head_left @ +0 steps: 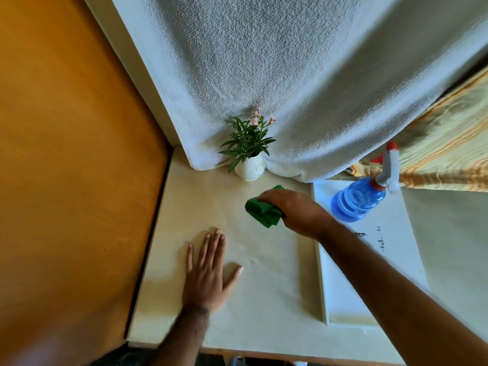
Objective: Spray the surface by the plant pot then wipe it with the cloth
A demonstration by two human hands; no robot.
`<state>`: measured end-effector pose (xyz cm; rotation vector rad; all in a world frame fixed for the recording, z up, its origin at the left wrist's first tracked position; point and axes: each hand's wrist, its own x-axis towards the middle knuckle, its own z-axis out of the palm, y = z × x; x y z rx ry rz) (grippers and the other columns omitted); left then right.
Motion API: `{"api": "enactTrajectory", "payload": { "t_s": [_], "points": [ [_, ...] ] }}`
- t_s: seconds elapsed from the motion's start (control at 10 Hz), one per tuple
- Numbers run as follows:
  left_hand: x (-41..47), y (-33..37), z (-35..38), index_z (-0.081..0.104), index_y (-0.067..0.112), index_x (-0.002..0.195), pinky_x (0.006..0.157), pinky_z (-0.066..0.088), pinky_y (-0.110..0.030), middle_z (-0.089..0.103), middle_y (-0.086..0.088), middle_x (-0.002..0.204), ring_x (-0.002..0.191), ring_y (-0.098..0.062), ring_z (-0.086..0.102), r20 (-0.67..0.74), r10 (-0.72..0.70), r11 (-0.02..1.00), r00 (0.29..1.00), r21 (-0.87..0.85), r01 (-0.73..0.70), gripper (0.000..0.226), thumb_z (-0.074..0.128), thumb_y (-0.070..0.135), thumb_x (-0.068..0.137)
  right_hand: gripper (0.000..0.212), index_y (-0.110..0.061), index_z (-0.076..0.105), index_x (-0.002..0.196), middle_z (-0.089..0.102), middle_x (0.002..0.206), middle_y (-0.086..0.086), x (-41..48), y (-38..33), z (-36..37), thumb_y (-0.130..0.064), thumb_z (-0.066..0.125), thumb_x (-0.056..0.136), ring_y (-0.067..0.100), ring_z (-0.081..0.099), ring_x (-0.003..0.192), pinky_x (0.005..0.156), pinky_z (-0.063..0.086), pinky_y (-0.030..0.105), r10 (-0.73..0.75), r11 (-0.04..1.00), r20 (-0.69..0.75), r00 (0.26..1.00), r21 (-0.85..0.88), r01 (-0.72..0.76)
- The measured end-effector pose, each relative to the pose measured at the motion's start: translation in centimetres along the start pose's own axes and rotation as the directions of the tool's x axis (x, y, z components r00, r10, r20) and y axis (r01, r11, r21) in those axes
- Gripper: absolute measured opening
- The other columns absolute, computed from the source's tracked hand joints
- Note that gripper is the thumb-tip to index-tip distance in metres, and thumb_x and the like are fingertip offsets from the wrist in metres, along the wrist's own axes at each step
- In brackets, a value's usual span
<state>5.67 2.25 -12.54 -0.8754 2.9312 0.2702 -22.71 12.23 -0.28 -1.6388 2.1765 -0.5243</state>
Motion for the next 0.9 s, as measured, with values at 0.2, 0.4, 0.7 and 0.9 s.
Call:
{"api": "enactTrajectory", "payload": {
  "t_s": [0.2,0.4,0.7,0.9],
  "points": [
    [-0.1,0.1,-0.7,0.02,0.015,0.167,0.126,0.029,-0.066,0.024,-0.006,0.176,0.161,-0.027,0.026,0.015,0.004,1.0,1.0,-0.011,-0.004,0.093,0.031,0.075,0.097,0.069,-0.002,0.067,0.132,0.064,0.138,0.015,-12.8,1.4,1.9,0.023,0.066,0.067,0.032,0.058,0.129,0.106,0.05,0.047,0.096,0.987,-0.408,0.908,-0.076,-0.138],
    [-0.2,0.3,-0.6,0.025,0.014,0.165,0.126,0.029,-0.066,0.028,-0.007,0.175,0.161,-0.026,0.028,-0.035,0.014,1.0,0.999,-0.015,-0.014,0.091,0.037,0.072,0.097,0.082,0.001,0.065,0.134,0.06,0.142,0.017,-20.1,4.6,5.3,0.031,0.069,0.058,0.032,0.053,0.134,0.11,0.045,0.048,0.303,0.921,-0.42,0.855,-0.103,-0.377],
    [-0.2,0.3,-0.1,0.03,0.014,0.164,0.128,0.024,-0.064,0.029,-0.006,0.174,0.16,-0.025,0.029,-0.059,0.023,1.0,0.998,0.003,-0.023,0.09,0.038,0.072,0.095,0.096,-0.01,0.002,0.163,0.0,0.172,0.012,-22.9,7.1,7.7,-0.053,0.055,0.095,0.025,0.001,0.158,0.126,0.008,0.042,0.3,0.913,-0.085,0.95,-0.262,-0.311],
    [0.1,1.0,-1.7,0.02,0.013,0.166,0.13,0.016,-0.065,0.017,-0.008,0.176,0.163,-0.029,0.02,0.14,0.002,1.0,0.99,-0.001,-0.002,0.11,-0.007,0.085,0.088,0.105,-0.003,0.009,0.162,0.002,0.171,0.015,-22.1,5.2,6.1,-0.08,0.031,0.094,0.025,0.0,0.158,0.127,0.012,0.044,0.313,0.91,-0.078,0.947,-0.262,-0.322]
  ]
}}
